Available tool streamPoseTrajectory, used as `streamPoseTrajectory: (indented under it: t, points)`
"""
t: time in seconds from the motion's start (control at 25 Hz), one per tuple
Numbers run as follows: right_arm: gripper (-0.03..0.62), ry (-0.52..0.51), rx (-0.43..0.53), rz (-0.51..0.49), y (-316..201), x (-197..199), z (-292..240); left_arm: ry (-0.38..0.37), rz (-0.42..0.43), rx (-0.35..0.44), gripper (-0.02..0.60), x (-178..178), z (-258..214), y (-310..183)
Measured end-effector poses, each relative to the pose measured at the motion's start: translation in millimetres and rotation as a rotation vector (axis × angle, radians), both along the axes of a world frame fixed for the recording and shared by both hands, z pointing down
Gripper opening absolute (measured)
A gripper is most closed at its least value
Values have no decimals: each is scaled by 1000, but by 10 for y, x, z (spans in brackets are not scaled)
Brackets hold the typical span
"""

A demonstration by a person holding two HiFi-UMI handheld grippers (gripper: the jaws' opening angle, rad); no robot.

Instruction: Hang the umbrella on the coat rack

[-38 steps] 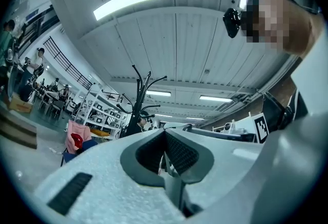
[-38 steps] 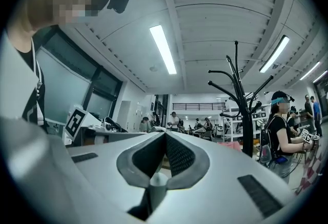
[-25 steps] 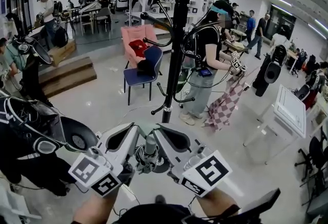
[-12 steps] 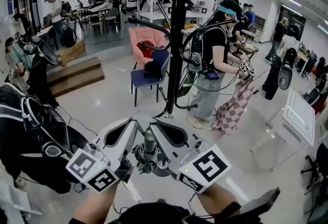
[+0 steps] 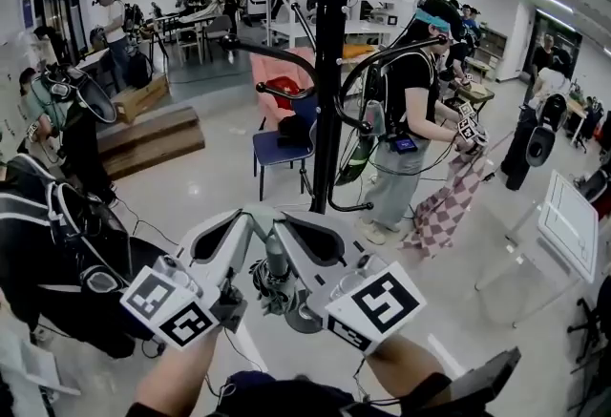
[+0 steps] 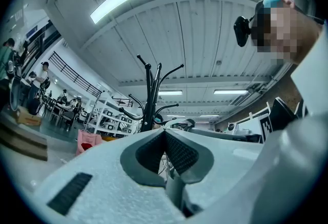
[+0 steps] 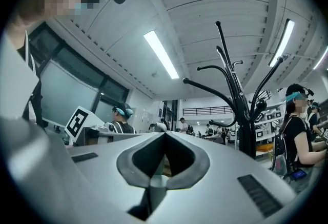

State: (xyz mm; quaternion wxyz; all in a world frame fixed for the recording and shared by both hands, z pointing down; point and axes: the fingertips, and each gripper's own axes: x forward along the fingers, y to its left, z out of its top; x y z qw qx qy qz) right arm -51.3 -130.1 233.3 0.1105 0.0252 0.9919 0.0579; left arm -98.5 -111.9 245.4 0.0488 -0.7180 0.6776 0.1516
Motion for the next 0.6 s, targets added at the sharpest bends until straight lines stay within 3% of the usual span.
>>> streamPoseTrajectory:
  t: [0.4, 0.6]
  points:
    - [8, -2, 4, 40, -239, -310, -68, 5, 40, 10, 11, -282, -79, -243]
    - [8, -2, -9, 85, -408, -619, -88, 12, 76, 7, 11, -593, -115, -430]
